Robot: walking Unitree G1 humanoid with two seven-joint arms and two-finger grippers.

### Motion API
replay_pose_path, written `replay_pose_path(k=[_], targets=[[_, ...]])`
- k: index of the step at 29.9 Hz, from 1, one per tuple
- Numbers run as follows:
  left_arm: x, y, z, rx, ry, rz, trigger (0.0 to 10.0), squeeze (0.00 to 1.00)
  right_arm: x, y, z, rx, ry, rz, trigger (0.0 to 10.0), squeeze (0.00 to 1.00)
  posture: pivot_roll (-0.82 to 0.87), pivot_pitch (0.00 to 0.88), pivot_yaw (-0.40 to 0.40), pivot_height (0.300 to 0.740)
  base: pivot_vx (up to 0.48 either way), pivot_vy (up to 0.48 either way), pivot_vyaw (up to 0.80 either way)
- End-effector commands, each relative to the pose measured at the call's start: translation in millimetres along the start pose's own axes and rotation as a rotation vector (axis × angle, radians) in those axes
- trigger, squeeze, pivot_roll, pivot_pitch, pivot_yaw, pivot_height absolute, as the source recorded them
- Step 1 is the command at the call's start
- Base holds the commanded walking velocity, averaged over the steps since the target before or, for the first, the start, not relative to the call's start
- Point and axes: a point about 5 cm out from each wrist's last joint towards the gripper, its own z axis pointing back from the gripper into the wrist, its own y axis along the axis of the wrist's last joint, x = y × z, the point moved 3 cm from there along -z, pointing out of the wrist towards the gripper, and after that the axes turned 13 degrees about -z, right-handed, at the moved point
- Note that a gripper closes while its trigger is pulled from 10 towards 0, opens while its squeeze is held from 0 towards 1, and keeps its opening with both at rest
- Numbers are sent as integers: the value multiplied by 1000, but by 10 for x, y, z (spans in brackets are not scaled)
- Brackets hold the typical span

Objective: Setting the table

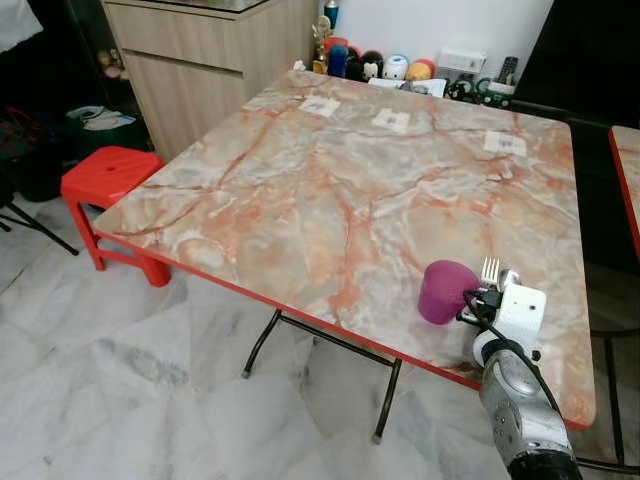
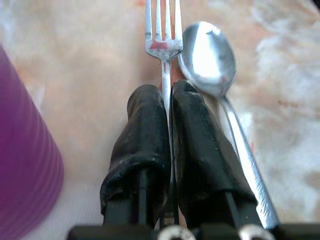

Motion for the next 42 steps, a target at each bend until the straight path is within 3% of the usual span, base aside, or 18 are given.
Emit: replay_pose_path(k=[1, 9, 11, 12, 13, 14, 21, 28, 30, 37, 38, 42], targets=[[47, -84, 25, -29, -16, -3, 10000, 0, -29, 104, 18, 58, 24, -25, 0, 0, 64, 124, -37, 740, 0, 0, 0], [56, -85, 26, -30, -18, 0, 10000, 0, -138, 417, 50, 226, 73, -16, 0, 0, 61, 120, -37, 740, 0, 0, 0], [60, -86, 25, -32, -21, 2, 10000, 0, -212, 603, 128, 320, 130, 11, 0, 0, 51, 113, -36, 740, 0, 0, 0], [62, -86, 25, -32, -22, 3, 10000, 0, -234, 654, 156, 345, 150, 30, 471, 0, 46, 109, -35, 740, 0, 0, 0], [64, -85, 24, -33, -24, 5, 10000, 0, -249, 697, 181, 364, 167, 49, 6157, 0, 44, 107, -35, 740, 0, 0, 0], [67, -84, 23, -34, -25, 6, 10000, 0, -258, 727, 198, 376, 180, 59, 10000, 0, 41, 102, -34, 740, 0, 0, 0], [82, -60, 13, -33, -34, 31, 10000, 0, -156, 837, 206, 385, 178, 117, 10000, 0, 34, 59, -33, 740, 0, 0, 0], [84, -60, 14, -30, -41, 39, 10000, 0, -30, 860, 271, 410, 130, 102, 10000, 0, 25, 32, -26, 740, 0, 0, 0], [86, -80, 20, -36, -43, 42, 10000, 0, -139, 859, 346, 415, 176, 103, 10000, 0, 21, 18, -29, 740, 0, 0, 0], [80, -98, 27, -40, -36, 46, 10000, 0, -215, 801, 483, 408, 224, 95, 10000, 0, 22, 0, -33, 740, 0, 0, 0], [80, -116, 31, -49, -33, 41, 10000, 0, -305, 816, 566, 420, 283, 81, 10000, 0, 5, 0, -30, 740, 0, 0, 0], [87, -123, 30, -57, -36, 34, 10000, 0, -445, 870, 584, 436, 346, 80, 10000, 0, 8, 0, -33, 740, 0, 0, 0]])
